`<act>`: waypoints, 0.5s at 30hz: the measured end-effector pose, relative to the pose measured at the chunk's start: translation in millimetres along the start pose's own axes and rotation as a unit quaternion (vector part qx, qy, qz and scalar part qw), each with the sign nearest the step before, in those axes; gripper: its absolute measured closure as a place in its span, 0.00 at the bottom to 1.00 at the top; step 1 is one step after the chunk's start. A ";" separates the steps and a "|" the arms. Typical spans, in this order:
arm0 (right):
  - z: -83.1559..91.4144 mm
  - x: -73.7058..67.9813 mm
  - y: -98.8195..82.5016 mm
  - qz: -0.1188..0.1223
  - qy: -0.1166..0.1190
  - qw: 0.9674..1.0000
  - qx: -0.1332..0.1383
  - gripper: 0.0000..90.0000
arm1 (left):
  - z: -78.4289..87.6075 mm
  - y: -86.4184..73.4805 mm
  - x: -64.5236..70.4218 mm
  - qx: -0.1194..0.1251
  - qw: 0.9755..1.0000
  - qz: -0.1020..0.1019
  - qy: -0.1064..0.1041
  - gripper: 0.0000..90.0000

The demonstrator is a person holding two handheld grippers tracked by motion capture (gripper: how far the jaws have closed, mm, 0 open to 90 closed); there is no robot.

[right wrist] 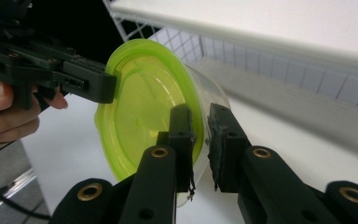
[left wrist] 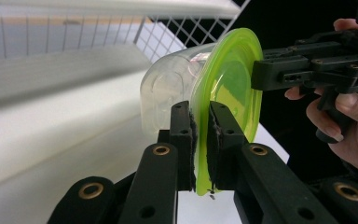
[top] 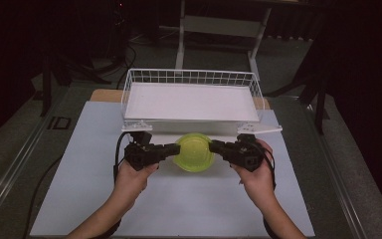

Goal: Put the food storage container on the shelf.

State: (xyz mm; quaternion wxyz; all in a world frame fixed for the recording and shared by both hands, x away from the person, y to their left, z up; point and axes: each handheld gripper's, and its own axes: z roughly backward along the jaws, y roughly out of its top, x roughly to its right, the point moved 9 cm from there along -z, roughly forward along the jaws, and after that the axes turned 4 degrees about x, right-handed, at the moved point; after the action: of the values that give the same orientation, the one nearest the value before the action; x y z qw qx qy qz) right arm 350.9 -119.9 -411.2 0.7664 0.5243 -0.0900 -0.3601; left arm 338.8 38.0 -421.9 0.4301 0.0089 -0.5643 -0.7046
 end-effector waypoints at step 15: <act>-1.0 19.8 71.8 -0.008 -0.018 0.999 0.029 0.89 | -2.3 76.4 -1.9 0.031 0.999 -0.003 0.021 0.92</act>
State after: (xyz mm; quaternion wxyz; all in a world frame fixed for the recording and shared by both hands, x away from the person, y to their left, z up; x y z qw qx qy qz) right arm 398.6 -118.3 -354.0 0.7464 0.5405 -0.1097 -0.3725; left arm 386.7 37.9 -362.2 0.4393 0.0380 -0.5767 -0.6878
